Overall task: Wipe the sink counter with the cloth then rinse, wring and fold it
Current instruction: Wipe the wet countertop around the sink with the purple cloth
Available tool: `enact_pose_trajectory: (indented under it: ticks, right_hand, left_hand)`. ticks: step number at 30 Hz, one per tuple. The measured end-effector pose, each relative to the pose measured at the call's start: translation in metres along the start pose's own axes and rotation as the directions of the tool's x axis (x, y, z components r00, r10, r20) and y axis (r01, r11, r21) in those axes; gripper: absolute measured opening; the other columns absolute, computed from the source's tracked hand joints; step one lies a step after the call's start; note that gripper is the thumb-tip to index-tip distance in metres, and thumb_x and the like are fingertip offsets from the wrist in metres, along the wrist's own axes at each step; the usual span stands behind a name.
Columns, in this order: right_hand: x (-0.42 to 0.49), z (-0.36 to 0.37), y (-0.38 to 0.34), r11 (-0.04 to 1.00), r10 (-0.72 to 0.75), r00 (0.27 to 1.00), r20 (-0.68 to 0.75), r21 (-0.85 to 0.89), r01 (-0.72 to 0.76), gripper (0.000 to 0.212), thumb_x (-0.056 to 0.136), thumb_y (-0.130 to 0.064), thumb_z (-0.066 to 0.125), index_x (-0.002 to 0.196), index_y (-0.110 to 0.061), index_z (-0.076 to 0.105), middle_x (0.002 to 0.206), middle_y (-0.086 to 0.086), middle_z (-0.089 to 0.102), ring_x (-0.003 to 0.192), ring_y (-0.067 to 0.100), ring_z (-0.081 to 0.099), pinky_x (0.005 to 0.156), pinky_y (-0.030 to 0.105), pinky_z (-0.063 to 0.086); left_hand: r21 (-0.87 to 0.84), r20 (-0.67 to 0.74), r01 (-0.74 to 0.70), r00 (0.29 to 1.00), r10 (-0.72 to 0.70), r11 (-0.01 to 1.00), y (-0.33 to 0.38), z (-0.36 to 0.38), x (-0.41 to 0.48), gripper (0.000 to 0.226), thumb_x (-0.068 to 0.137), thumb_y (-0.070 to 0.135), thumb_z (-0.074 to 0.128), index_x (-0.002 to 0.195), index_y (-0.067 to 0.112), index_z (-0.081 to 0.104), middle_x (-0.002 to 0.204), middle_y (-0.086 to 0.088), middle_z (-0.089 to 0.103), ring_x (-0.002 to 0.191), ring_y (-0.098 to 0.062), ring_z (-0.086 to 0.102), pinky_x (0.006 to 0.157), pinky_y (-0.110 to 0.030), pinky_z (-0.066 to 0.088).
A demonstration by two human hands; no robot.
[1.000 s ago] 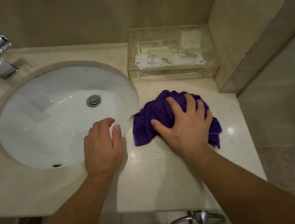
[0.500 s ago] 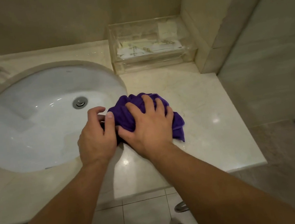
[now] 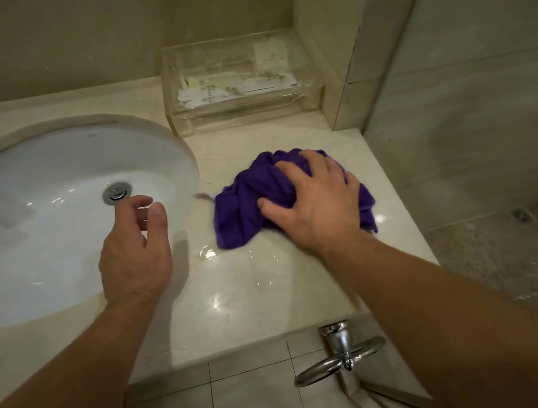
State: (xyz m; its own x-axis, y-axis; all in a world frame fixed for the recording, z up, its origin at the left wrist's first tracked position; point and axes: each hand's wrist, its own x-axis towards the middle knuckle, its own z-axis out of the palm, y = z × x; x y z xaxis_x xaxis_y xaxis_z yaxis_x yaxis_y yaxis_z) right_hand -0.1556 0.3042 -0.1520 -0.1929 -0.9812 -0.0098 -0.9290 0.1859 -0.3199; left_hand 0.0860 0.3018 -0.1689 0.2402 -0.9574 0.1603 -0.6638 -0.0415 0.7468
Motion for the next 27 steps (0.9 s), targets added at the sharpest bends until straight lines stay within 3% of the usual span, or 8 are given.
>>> enact_pose_trajectory:
  ticks: [12,17,27]
  right_hand:
    - [0.007,-0.012,0.066,0.985,0.170,0.965,-0.198,0.064,-0.160,0.074,0.083,-0.075,0.048,0.145,-0.035,0.047,0.158,0.005,0.037,0.138,0.034,0.041,0.111,0.053,0.037]
    - [-0.014,0.000,0.045,0.965,0.260,0.937,-0.235,0.028,-0.261,0.075,0.086,-0.075,0.044,0.149,-0.035,0.040,0.161,0.009,0.032,0.143,0.039,0.033,0.116,0.057,0.028]
    - [-0.049,0.016,-0.011,0.989,0.143,0.980,-0.139,-0.015,-0.147,0.075,0.089,-0.076,0.038,0.153,-0.038,0.032,0.166,0.008,0.022,0.150,0.038,0.022,0.120,0.056,0.019]
  left_hand:
    - [0.020,-0.005,0.007,1.000,-0.007,1.000,-0.002,0.003,0.001,0.043,0.093,0.059,0.033,0.113,0.027,0.053,0.106,0.002,0.071,0.092,-0.023,0.062,0.084,-0.042,0.047]
    - [0.023,0.013,0.019,1.000,-0.020,1.000,0.000,0.002,0.001,0.042,0.093,0.057,0.034,0.114,0.027,0.055,0.103,0.007,0.069,0.091,-0.019,0.060,0.084,-0.038,0.045]
    - [-0.025,0.010,-0.013,1.000,0.013,1.000,0.001,0.000,-0.002,0.042,0.095,0.054,0.035,0.113,0.023,0.055,0.103,0.004,0.071,0.091,-0.019,0.062,0.083,-0.038,0.047]
